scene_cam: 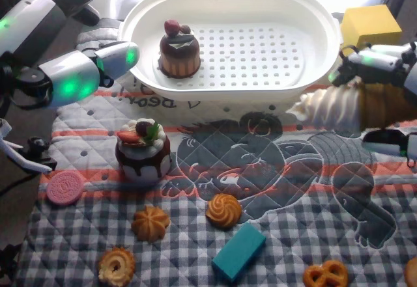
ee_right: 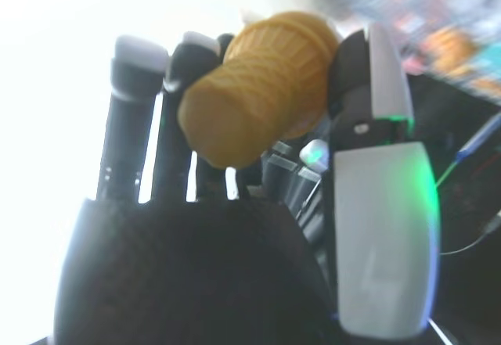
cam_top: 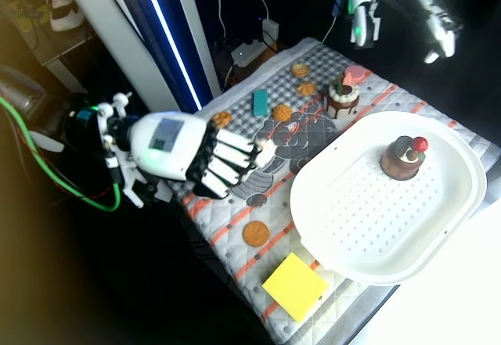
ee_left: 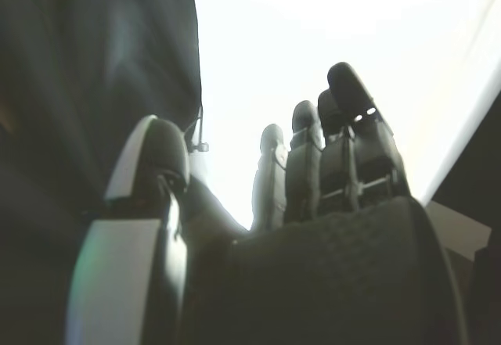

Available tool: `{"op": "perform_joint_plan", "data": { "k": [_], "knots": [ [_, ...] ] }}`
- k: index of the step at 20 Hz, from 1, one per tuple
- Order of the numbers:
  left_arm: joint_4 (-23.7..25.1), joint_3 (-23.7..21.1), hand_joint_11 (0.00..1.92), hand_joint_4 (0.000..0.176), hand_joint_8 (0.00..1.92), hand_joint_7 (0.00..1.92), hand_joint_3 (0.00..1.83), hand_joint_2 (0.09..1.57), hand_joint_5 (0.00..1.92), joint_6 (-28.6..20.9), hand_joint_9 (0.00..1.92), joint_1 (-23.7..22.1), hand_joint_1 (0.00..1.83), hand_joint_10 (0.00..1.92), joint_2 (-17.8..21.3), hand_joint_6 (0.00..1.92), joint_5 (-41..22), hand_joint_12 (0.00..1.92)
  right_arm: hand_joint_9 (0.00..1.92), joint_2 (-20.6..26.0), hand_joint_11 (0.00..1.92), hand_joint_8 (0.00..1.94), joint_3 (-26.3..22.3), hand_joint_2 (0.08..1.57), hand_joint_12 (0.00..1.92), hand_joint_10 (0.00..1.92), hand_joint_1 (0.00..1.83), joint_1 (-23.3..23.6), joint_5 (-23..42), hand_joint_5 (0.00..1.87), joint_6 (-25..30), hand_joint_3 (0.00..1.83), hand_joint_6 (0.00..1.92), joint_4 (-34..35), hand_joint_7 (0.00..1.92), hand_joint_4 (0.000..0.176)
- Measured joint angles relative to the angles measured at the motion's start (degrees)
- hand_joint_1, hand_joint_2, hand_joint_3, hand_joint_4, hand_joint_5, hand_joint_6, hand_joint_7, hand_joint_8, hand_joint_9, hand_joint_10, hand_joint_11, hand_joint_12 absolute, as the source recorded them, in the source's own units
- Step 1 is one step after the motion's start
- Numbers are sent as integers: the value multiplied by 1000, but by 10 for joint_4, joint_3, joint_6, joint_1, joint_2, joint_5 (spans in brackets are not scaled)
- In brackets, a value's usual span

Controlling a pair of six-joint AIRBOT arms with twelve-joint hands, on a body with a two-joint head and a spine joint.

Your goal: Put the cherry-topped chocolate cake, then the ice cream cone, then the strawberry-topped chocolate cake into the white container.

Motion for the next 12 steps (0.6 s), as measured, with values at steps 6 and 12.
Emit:
{"op": "perform_joint_plan", "data": {
  "k": [6,12],
  "knots": [
    [7,-16,0,97,2,168,1,1257,162,0,0,28,763,275,5,2,-25,907,656,-48,682,1685,59,1287,1921,1813,1175,100,-45,665,-24,0,1233,13,721,0],
    [16,-23,0,114,0,88,2,1261,156,0,0,35,738,52,7,0,-45,2,1376,-163,1473,1935,162,1281,1921,1921,1076,195,-200,680,-98,3,1443,53,1164,0]
  ]
}}
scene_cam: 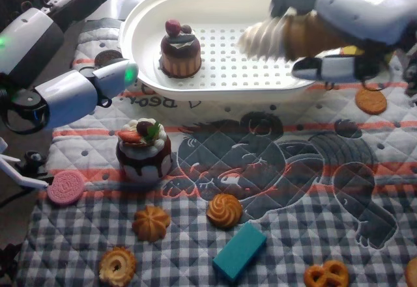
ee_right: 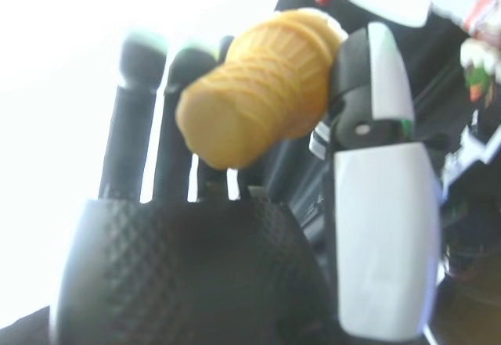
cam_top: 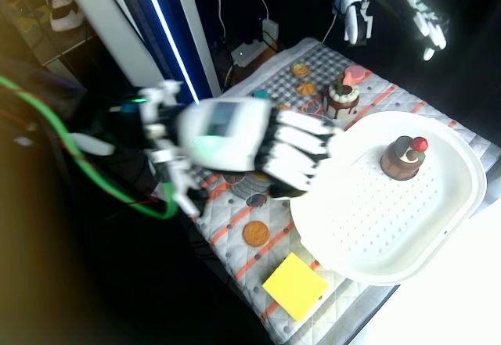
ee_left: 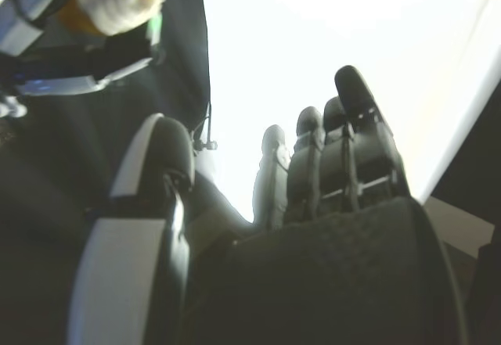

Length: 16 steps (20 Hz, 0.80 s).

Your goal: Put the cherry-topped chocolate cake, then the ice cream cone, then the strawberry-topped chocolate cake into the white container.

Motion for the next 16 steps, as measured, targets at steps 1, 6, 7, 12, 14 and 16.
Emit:
{"op": "perform_joint_plan", "data": {
  "k": [1,6,7,12,14,16],
  "knots": [
    [-2,-1,0,111,0,79,1,1261,159,0,0,2,754,32,0,2,-2,0,1360,-16,1463,1940,20,1268,1921,1921,1089,7,-24,705,0,0,1407,7,1156,0],
    [0,0,9,111,7,98,0,1259,160,0,37,2,753,41,-5,2,-1,5,326,-79,282,977,99,1242,1824,1306,1069,18,-88,268,-1,0,1031,43,341,0],
    [1,2,1,109,3,90,0,1260,160,0,24,2,769,35,-7,2,-2,0,176,-81,56,707,101,1223,1839,1211,1002,20,-92,139,-1,0,798,44,235,0],
    [-1,2,32,97,11,50,0,1234,129,0,27,2,792,12,-9,1,2,16,0,-76,0,0,85,1145,6,0,881,21,-97,0,-1,0,2,41,0,124],
    [3,-5,0,111,11,60,11,1171,144,0,8,7,762,1,0,5,7,271,0,-62,0,0,62,1104,0,0,899,21,-96,0,-1,0,0,37,0,112],
    [-2,-13,0,115,2,38,0,1145,143,0,10,17,779,3,7,2,9,365,35,-36,19,0,24,1106,10,16,833,21,-82,0,-1,0,0,18,0,120]
  ]
}}
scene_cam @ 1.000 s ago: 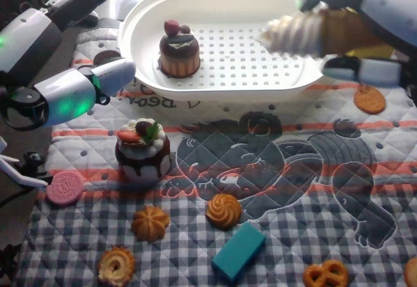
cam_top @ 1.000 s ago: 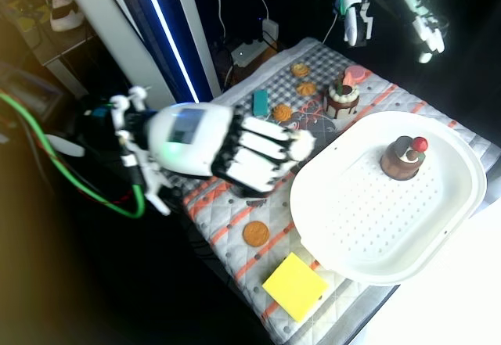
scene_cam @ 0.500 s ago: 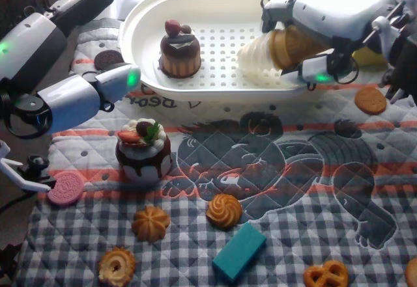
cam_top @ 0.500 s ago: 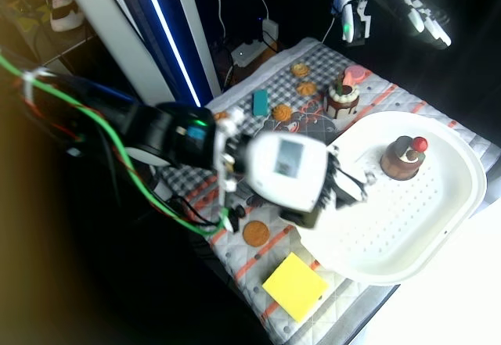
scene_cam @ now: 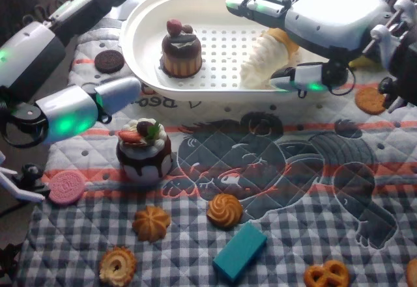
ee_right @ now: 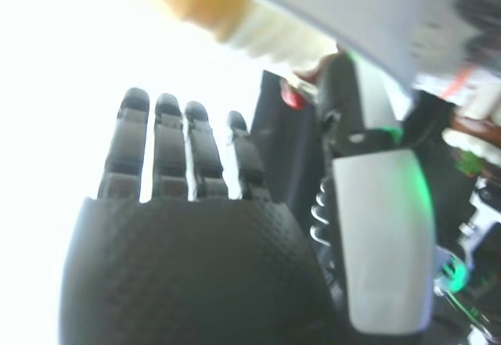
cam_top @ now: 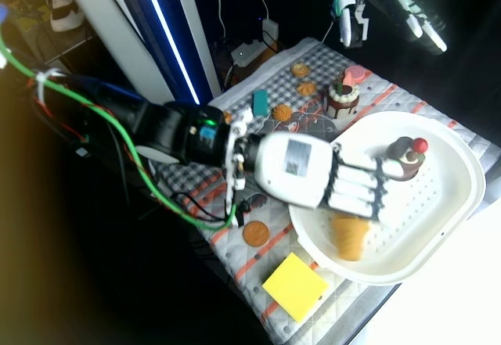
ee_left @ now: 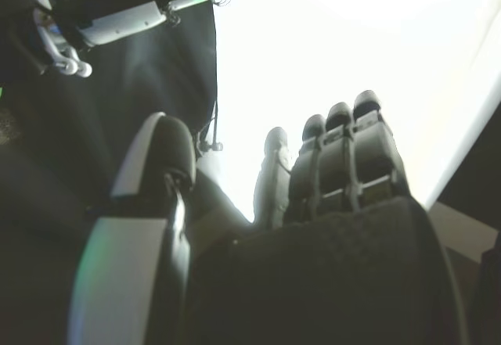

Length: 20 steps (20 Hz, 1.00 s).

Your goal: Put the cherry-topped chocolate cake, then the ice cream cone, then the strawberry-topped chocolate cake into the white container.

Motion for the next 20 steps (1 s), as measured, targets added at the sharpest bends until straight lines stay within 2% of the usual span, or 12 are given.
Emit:
{"op": "perform_joint_plan", "data": {
  "k": [2,4,6,9,10,11,12,14,15,17,18,20],
  "knots": [
    [-2,-12,0,96,15,111,0,1126,149,0,77,9,819,27,9,3,0,619,3,46,0,0,-52,1065,1222,478,799,-9,26,0,0,28,0,-23,0,111],
    [-1,-26,0,62,17,169,2,1126,156,0,138,24,811,46,19,4,-7,729,0,90,0,0,-96,1052,1671,611,754,-34,47,0,0,14,0,-45,0,89],
    [7,-38,0,3,6,131,3,1143,117,0,77,42,807,11,31,7,-9,561,0,126,0,3,-131,1080,1466,551,676,-55,52,0,15,16,0,-75,9,59],
    [23,-46,0,34,0,45,0,1147,95,0,17,56,760,0,38,6,3,410,0,160,0,0,-164,1144,655,171,709,-113,94,0,77,9,0,-106,0,18],
    [19,-46,0,0,0,12,0,1145,18,0,45,56,757,10,40,0,13,540,0,170,0,0,-174,1143,551,33,690,-133,104,0,85,4,0,-110,0,42],
    [19,-45,0,0,5,28,0,1136,4,0,83,56,691,22,40,0,24,749,0,181,0,0,-184,1137,607,6,695,-150,113,0,93,0,0,-110,0,44],
    [21,-45,0,4,2,31,0,1126,12,0,73,56,690,13,40,2,37,716,50,191,0,0,-191,1138,535,24,742,-166,130,0,96,0,0,-109,0,9],
    [33,-42,0,80,2,21,0,1101,32,-1,24,56,619,8,39,2,66,513,53,209,0,0,-203,1128,441,30,713,-191,167,0,104,0,0,-106,0,7],
    [33,-37,0,91,3,43,0,1100,42,0,45,56,643,15,33,3,75,542,79,214,0,0,-209,1116,585,48,690,-203,185,0,105,0,0,-100,0,8],
    [30,-29,0,75,15,11,0,1090,41,0,3,54,674,0,27,1,91,283,97,219,0,0,-216,1103,656,70,667,-222,207,0,110,0,0,-97,0,28],
    [25,-23,0,103,2,1,0,1071,23,0,0,54,686,0,22,4,99,151,96,220,0,0,-221,1103,648,72,674,-234,217,0,114,0,0,-98,0,35],
    [16,-18,0,88,0,0,0,1059,39,0,0,54,757,0,16,4,114,277,106,224,0,0,-228,1106,653,88,666,-247,226,0,116,0,0,-97,0,25]
  ]
}}
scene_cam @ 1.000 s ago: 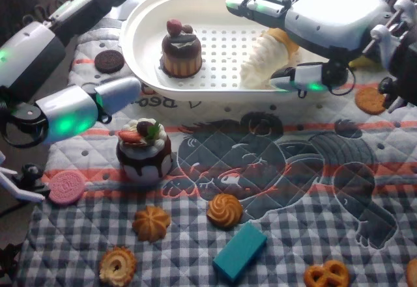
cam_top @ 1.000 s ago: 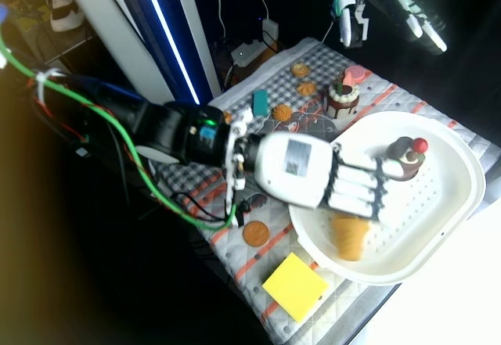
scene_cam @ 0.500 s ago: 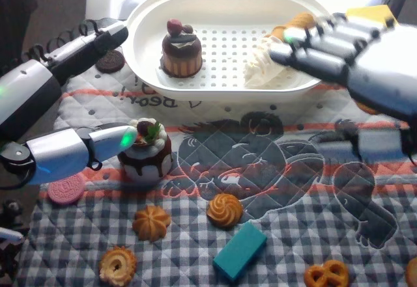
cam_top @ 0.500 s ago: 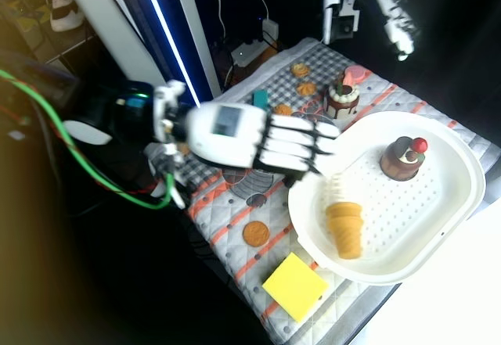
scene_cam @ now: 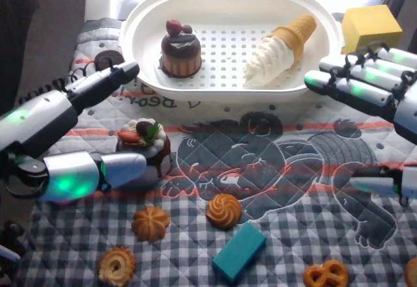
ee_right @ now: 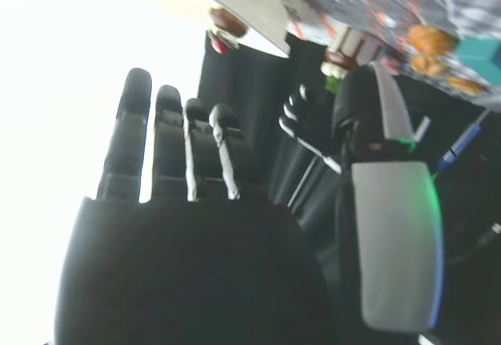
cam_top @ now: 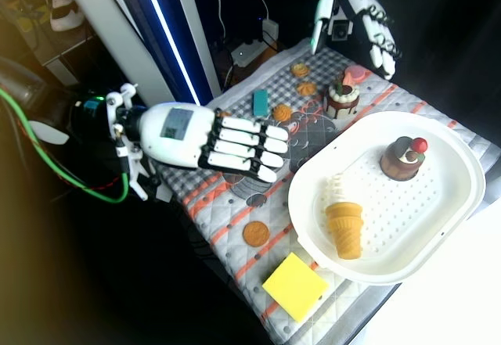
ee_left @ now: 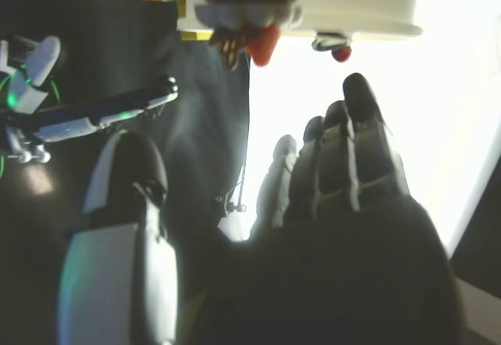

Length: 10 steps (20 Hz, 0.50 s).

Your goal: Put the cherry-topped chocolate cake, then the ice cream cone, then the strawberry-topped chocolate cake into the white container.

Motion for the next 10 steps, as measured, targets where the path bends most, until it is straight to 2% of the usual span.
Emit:
{"op": "perform_joint_plan", "data": {
  "k": [1,3,4,5,6,7,8,9,10],
  "knots": [
    [0,5,0,89,0,2,0,1058,46,0,0,-3,792,0,-7,3,11,436,107,3,0,0,-3,1110,682,97,668,-6,5,0,0,1,0,1,0,17],
    [2,13,0,77,2,41,0,1051,66,0,18,-7,839,7,-16,4,27,731,83,11,0,0,-6,1130,605,101,663,-12,9,0,0,5,0,4,0,33],
    [1,17,0,74,3,54,0,1041,82,0,30,-7,825,12,-21,6,33,830,56,12,0,0,-7,1133,560,93,682,-12,9,0,0,4,0,5,0,30],
    [-6,21,0,74,3,58,0,1041,85,0,28,-10,805,11,-26,6,44,851,58,12,0,0,-7,1131,577,96,688,-16,11,0,0,2,0,8,0,28],
    [-7,25,0,76,3,44,2,1053,76,0,21,-11,813,9,-29,2,52,790,66,13,0,0,-8,1124,657,106,673,-19,10,0,0,0,0,9,0,23],
    [-6,29,0,65,7,52,1,1054,80,0,29,-15,819,13,-32,3,60,778,58,13,0,0,-10,1126,676,105,678,-22,10,0,0,0,0,9,0,20],
    [-7,37,0,51,12,86,0,1054,108,0,80,-21,871,44,-37,11,71,1080,37,14,0,0,-11,1125,593,102,687,-24,11,0,0,0,0,9,0,28],
    [-7,42,0,54,8,95,1,1059,117,0,77,-28,892,57,-42,10,79,1178,34,14,0,0,-11,1120,575,102,687,-26,15,0,0,0,0,8,0,27],
    [-5,47,0,51,8,117,3,1066,143,0,68,-32,924,76,-45,17,86,1114,36,14,0,0,-12,1121,573,103,679,-31,17,0,0,0,0,10,0,14]
  ]
}}
